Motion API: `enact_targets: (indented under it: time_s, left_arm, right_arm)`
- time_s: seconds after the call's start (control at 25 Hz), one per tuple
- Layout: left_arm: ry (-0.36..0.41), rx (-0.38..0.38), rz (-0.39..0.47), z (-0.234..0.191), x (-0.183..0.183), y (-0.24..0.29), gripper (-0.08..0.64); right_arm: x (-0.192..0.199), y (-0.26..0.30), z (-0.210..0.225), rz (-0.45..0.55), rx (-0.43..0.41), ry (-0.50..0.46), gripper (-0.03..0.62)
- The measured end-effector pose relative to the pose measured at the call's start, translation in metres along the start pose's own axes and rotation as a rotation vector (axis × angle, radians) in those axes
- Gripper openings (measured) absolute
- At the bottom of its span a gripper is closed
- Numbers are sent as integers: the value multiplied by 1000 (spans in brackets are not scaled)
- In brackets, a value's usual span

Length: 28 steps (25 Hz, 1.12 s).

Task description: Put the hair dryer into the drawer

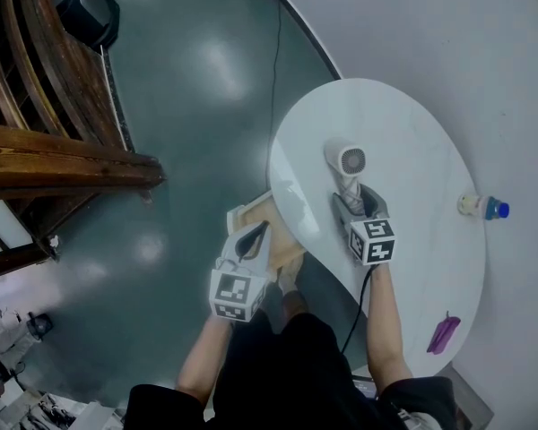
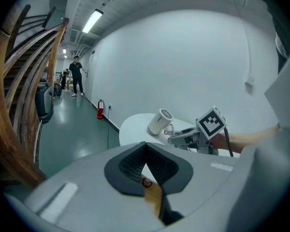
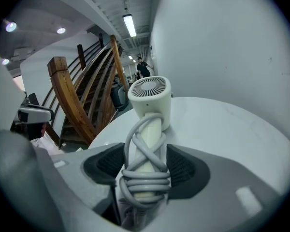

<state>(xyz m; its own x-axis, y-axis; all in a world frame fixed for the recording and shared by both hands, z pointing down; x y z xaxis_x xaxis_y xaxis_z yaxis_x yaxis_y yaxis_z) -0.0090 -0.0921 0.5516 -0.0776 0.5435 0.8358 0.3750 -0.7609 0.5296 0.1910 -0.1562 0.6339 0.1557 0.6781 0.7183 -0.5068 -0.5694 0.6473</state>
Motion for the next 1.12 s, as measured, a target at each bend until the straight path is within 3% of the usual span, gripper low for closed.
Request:
enact_targets:
  time_s: [0.2, 0.6, 1.12]
  left_arm:
    - [-9, -8, 4, -2, 5, -5, 8]
    - [-7, -22, 9, -9, 11, -22, 8]
    - [11, -23, 43, -14, 2, -45, 8]
  right_arm:
    - [-1, 5, 3, -27, 4, 0, 259]
    - [-18, -2, -8, 84, -47, 65, 238]
    - [-11, -18, -28, 96, -58, 116, 235]
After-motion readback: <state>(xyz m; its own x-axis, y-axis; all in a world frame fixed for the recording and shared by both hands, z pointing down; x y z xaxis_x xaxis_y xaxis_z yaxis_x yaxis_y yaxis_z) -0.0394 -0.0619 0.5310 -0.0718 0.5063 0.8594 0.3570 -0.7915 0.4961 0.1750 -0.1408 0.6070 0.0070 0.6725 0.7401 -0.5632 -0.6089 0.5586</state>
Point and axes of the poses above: the fingertips, and each gripper's own axes: y forward along the fingers, z to its right, x out of its underside, the point moved 1 cm from there along -y, backward along the fingers, and after that the axes turned 9 degrees about -x, right-handed, at the moved point
